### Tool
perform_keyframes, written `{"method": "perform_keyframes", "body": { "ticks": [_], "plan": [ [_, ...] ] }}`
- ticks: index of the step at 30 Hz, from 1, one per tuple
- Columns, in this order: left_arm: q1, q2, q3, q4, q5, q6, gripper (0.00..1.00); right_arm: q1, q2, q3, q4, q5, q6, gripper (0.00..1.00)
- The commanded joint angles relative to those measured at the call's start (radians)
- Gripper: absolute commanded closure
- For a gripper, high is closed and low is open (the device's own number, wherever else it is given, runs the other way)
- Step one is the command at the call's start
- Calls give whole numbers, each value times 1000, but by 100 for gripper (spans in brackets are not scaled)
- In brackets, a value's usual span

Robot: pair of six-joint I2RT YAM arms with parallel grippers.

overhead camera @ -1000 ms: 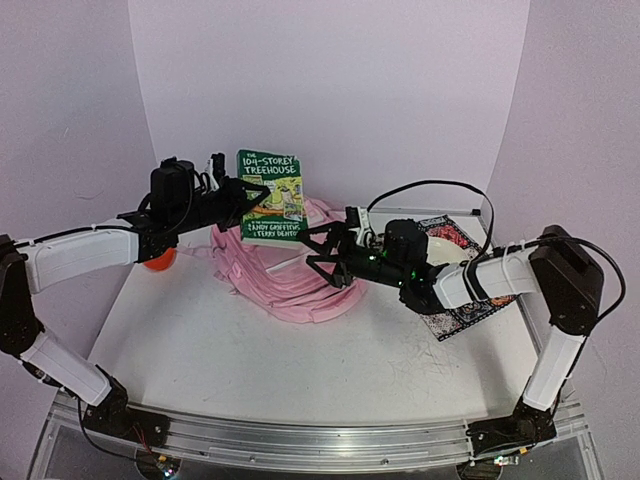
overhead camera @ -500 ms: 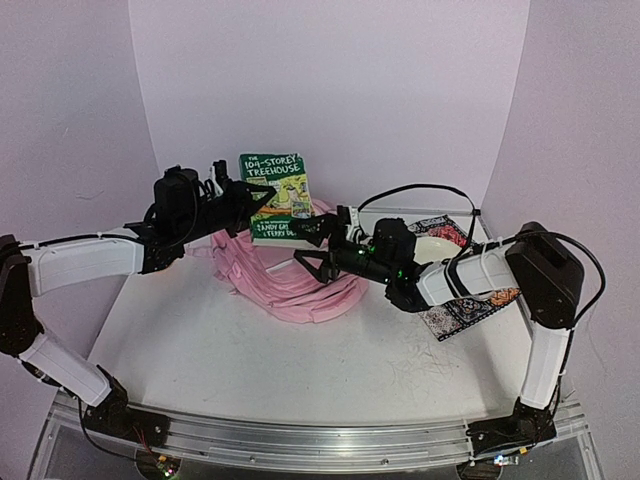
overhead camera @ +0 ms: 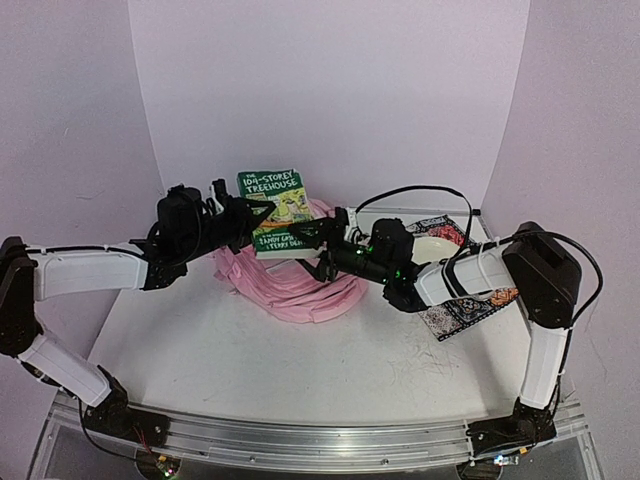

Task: Pack the student bag
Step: Pass from the left arm to the right

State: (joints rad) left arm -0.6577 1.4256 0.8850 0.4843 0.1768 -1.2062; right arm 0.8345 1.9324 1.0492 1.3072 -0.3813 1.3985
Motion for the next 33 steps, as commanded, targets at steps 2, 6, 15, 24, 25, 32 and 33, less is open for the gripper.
{"method": "perform_keyframes", "body": {
  "ticks": [2,6,15,24,25,32,33],
  "plan": [
    [-19,-74,-43,155,-71,-73,100,6,-46,13,452,-1,-35,31],
    [-18,-98,-93,162,-129,-104,100,4,-69,-19,463,3,-50,53],
    [-19,-100,-118,170,-145,-114,80,-13,-88,-58,498,-25,-40,100],
    [-7,-109,-144,150,-112,70,38,-105,-186,-167,503,-70,-41,100],
    [-5,-104,-140,134,-95,109,34,-120,-205,-196,503,-73,-40,100],
    [4,22,32,-123,124,414,17,-237,-323,-357,499,-114,-13,100],
    [3,47,72,-195,131,461,16,-256,-340,-378,494,-123,-8,100]
  ]
}}
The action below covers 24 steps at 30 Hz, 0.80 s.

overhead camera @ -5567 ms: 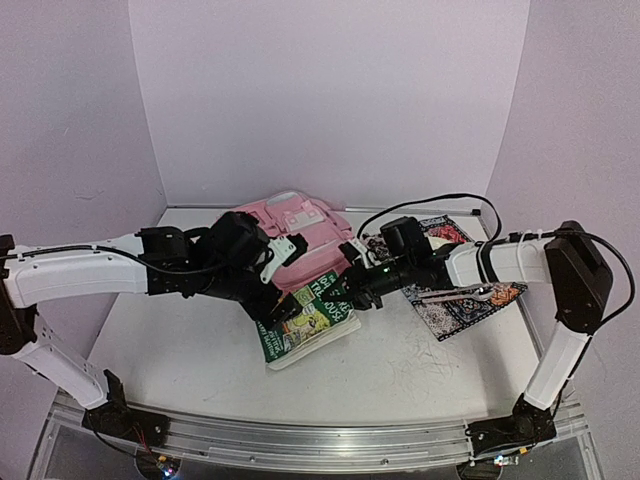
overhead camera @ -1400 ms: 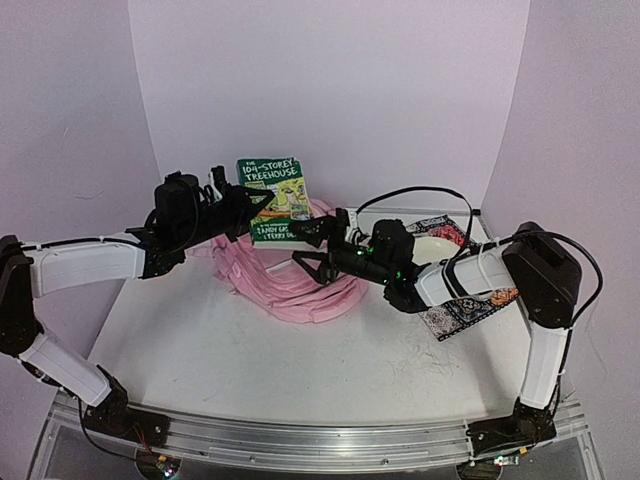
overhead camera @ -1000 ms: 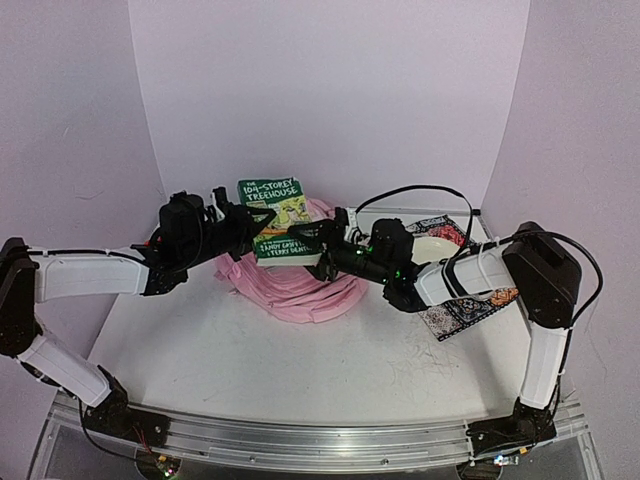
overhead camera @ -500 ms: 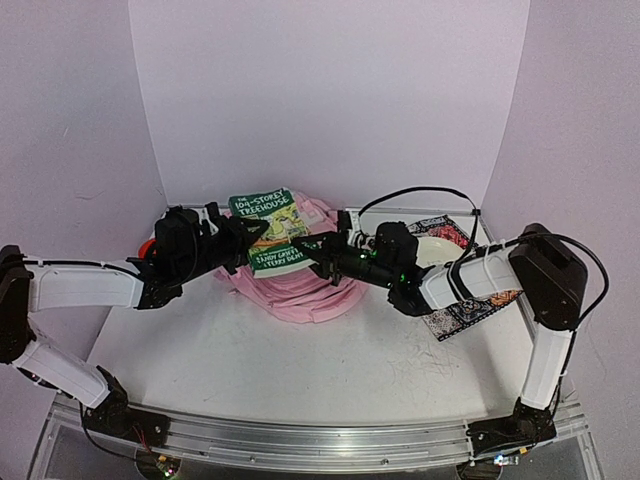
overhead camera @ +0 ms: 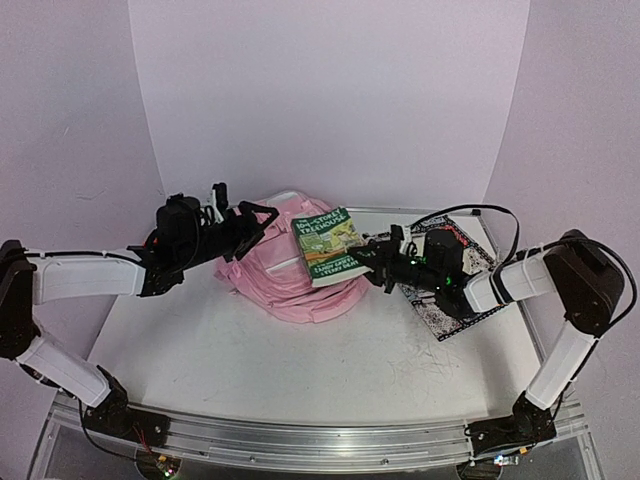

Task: Pack the student bag
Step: Pass from the left arm to the right, then pick up the largest pocket of the bag from the student bag.

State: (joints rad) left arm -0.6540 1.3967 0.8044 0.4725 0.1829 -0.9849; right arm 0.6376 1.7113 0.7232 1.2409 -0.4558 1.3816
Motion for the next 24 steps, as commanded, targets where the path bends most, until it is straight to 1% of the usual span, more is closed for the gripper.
{"method": "perform_keyframes", "body": {
  "ticks": [1,3,5,7,10,16,20,24],
  "plan": [
    [-2,97,193,-258,130,289,15,-75,-139,-71,556,-56,11,100],
    [-18,149,289,-417,121,401,11,-120,-165,-108,537,-84,26,100],
    [-53,180,352,-553,65,502,6,-159,-205,-144,510,-107,28,100],
    [-96,205,401,-623,3,589,2,-194,-249,-164,454,-132,13,100],
    [-139,246,459,-698,-53,672,1,-248,-325,-173,330,-159,-33,100],
    [-247,352,569,-811,-171,799,1,-331,-459,-165,119,-184,-112,100],
    [-308,438,650,-868,-305,889,4,-356,-496,-178,77,-195,-118,100],
    [-324,513,712,-900,-371,925,8,-360,-527,-194,59,-189,-120,100]
  ]
}}
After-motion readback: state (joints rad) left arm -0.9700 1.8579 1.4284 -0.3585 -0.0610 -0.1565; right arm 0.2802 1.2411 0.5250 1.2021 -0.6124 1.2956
